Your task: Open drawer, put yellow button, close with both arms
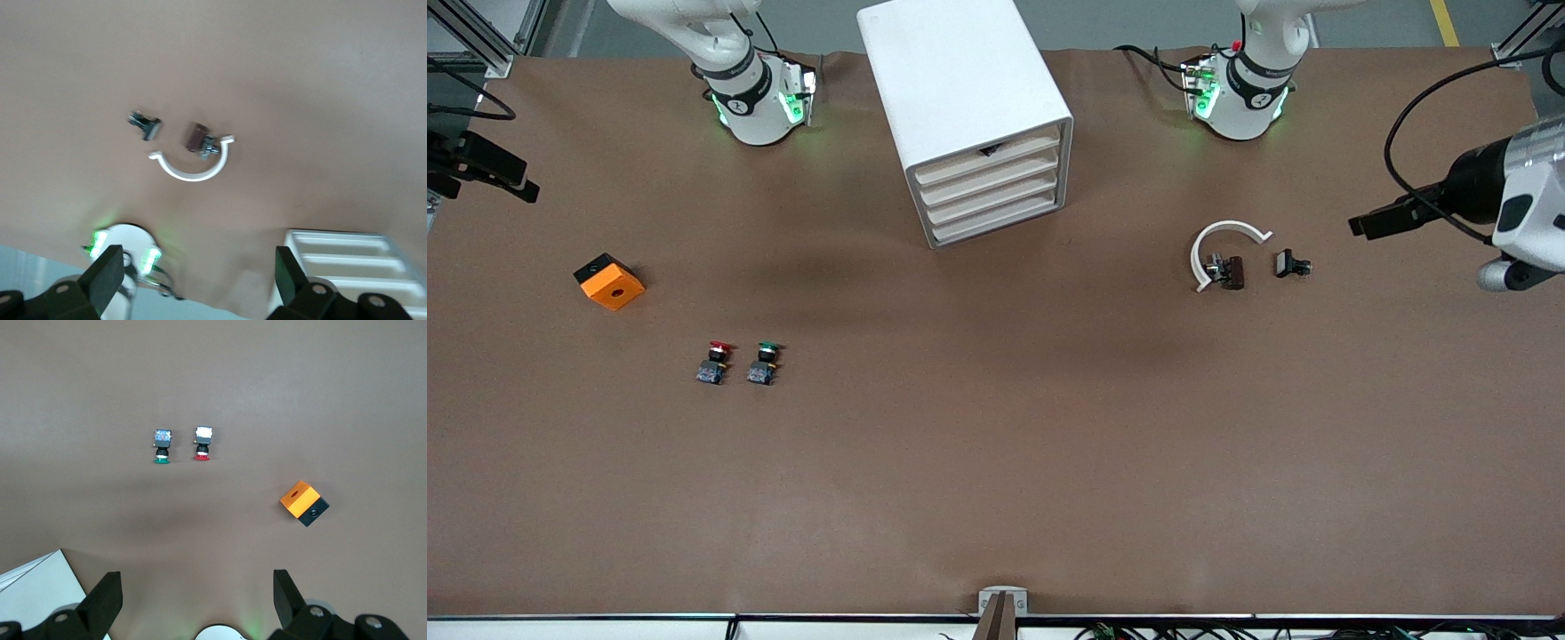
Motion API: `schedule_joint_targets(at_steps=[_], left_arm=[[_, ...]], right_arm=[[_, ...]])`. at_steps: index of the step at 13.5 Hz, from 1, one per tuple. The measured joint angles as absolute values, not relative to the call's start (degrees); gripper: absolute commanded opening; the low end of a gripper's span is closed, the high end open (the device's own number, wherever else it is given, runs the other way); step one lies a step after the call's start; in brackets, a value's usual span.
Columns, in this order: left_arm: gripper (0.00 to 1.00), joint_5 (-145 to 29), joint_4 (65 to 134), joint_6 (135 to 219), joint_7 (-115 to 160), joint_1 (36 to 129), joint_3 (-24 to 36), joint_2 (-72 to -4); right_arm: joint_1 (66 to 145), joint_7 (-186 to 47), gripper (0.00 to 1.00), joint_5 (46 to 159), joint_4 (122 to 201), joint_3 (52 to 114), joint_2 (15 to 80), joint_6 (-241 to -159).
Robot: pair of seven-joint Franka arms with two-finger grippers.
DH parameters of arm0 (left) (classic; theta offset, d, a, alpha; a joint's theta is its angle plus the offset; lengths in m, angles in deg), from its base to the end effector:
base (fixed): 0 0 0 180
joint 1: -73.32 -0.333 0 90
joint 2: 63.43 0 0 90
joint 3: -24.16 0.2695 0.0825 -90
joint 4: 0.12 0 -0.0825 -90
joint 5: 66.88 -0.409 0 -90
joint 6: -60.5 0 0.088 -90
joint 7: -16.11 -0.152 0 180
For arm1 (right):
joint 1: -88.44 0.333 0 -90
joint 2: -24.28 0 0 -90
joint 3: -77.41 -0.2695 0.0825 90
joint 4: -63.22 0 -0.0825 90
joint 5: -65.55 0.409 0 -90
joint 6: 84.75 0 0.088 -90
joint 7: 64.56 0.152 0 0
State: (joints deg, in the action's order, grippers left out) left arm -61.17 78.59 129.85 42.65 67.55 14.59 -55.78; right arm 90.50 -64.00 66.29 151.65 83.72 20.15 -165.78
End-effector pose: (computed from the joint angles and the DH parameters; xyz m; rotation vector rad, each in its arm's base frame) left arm 0.5578 -0.0492 0.5285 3.0111 0.5693 -0.4877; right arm 0.5395 -0.0397 0.5735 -3.1152 0.1275 0.0886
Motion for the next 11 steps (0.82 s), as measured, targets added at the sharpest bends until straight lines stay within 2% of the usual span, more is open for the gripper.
schedule_joint_targets(at_steps=[3, 5, 9, 11], left_arm=[[1.00, -62.33, 81.28, 129.55, 34.45, 78.81, 28.96, -60.39], [1.00, -63.66, 82.30, 129.65, 29.61, 79.56, 32.38, -62.78], [1.00, -65.94, 83.02, 135.47, 25.17, 78.49, 31.36, -64.75], [1.00, -68.56, 83.40, 139.13, 25.23, 75.35, 24.00, -64.56]], right_arm=[[90.25, -64.00, 1.00, 66.29, 151.65, 83.56, 20.09, -166.13], [89.85, -64.00, 1.00, 66.29, 151.65, 83.05, 20.06, -166.16], [89.66, -64.00, 1.00, 66.29, 151.80, 82.84, 19.85, -166.15], [89.59, -64.00, 1.00, 66.29, 152.04, 82.79, 19.70, -166.16]])
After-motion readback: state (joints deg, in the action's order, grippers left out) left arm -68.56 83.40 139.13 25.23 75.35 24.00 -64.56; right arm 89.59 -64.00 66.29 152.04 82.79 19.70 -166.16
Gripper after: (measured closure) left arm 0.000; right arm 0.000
